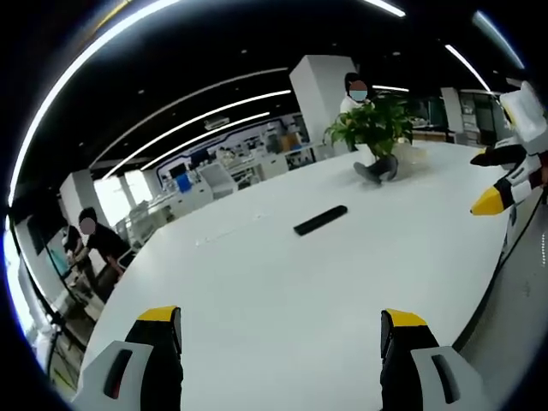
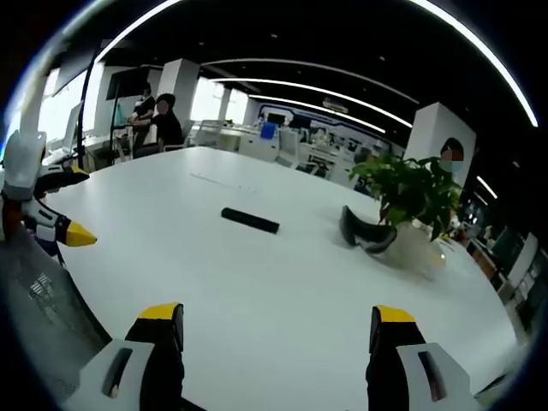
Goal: Press the specified remote control buttons in sequence, fully releasing each button before pressing the next.
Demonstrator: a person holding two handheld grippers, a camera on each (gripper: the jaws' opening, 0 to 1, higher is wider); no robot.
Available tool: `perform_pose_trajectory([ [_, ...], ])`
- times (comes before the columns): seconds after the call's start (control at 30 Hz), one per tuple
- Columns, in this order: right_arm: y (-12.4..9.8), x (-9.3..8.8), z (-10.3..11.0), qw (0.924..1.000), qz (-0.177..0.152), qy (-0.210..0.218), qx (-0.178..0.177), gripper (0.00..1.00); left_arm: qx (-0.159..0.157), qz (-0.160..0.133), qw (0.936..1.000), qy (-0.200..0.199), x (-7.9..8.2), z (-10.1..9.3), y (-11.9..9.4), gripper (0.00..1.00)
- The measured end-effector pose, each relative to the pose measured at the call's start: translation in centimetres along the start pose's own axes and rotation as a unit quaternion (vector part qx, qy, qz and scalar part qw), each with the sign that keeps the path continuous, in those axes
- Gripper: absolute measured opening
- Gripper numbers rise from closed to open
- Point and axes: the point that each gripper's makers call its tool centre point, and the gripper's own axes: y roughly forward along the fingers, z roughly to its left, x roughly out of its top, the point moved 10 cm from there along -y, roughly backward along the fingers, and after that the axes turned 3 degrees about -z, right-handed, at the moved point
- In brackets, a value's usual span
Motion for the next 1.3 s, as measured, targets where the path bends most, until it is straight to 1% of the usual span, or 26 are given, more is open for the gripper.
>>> perform_pose_trajectory([
  [0.3,-0.1,0.0,-0.1,1.0,-0.004,0.005,-0.001,0.89,0.0,0.004,1.0,0.0,0.0,0.0,0.1,1.0],
  [0.53,-0.2,0.2,-0.2,0.9999,-0.013,0.006,-0.002,0.88,-0.003,-0.006,0.9999,-0.013,0.3,0.2,0.0,1.0],
  [0.8,-0.3,0.2,-0.2,0.9998,-0.018,0.009,-0.003,0.88,-0.012,-0.004,0.9999,-0.006,0.4,0.1,0.2,1.0],
  [0.9,-0.3,0.2,-0.2,0.9998,-0.018,0.011,-0.001,0.87,-0.014,-0.008,0.9998,0.012,1.1,0.7,0.9,1.0],
  [0.97,-0.3,0.2,-0.3,0.9997,-0.02,0.012,-0.002,0.87,-0.018,-0.009,0.9997,0.013,1.7,1.0,1.6,1.0],
  [1.07,-0.3,0.2,-0.3,0.9997,-0.019,0.013,-0.001,0.86,-0.027,-0.018,0.9993,0.017,2.4,1.1,2.1,1.0],
  [1.13,-0.3,0.2,-0.3,0.9998,-0.017,0.013,0.0,0.86,-0.034,-0.021,0.9988,0.029,2.8,1.1,2.5,1.0],
  [1.2,-0.3,0.2,-0.2,0.9998,-0.019,0.012,0.001,0.86,-0.041,-0.019,0.9981,0.042,3.1,1.2,2.9,1.0],
  [1.3,-0.2,0.2,-0.2,0.9998,-0.018,0.01,0.003,0.86,-0.054,-0.017,0.9973,0.046,3.6,1.2,3.6,1.0],
])
